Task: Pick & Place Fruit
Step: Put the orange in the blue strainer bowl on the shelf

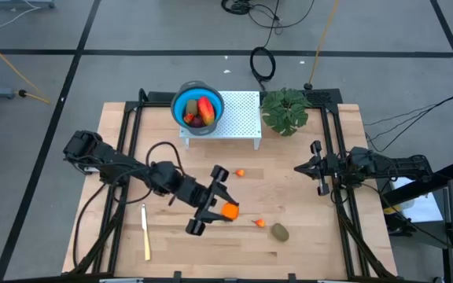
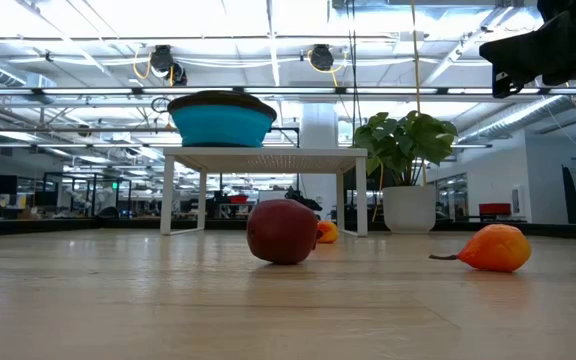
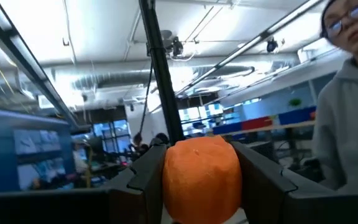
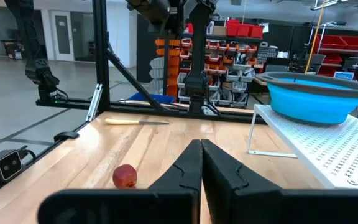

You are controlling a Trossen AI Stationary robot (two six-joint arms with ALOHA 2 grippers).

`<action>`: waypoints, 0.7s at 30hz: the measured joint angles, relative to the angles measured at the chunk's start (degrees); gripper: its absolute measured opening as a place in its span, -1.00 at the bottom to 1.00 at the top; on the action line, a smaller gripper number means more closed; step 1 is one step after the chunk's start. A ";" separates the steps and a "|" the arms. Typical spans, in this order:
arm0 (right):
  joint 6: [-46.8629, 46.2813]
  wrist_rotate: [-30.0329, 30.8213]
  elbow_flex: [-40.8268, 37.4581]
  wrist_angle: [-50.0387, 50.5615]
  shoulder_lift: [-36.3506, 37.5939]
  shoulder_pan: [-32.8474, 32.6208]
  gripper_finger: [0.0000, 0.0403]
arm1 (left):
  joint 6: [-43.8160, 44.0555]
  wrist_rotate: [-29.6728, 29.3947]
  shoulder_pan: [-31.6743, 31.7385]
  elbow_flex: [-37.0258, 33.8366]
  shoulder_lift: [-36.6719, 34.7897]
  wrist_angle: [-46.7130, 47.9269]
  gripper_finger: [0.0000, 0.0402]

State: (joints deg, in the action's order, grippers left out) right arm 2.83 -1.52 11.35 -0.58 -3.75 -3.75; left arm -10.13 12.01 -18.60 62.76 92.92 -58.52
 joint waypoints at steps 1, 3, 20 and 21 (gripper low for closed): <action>0.00 0.00 0.00 0.00 -0.02 0.00 -1.00 | -1.23 -0.02 0.08 0.00 0.00 -0.02 -0.20; 0.00 0.00 0.00 0.00 0.00 0.00 -1.00 | -2.44 -0.02 0.17 0.00 0.00 -0.13 -0.20; -0.20 -0.01 0.00 0.00 0.00 0.00 -1.00 | 30.78 -33.83 3.50 0.00 0.00 1.45 -0.20; -0.20 -0.01 0.00 0.00 -0.02 0.00 -1.00 | 31.91 -34.57 4.13 0.00 0.00 1.51 -0.20</action>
State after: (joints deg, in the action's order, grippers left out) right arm 2.63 -1.53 11.35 -0.58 -3.76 -3.75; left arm 21.77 -22.56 -14.47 62.76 92.92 -57.01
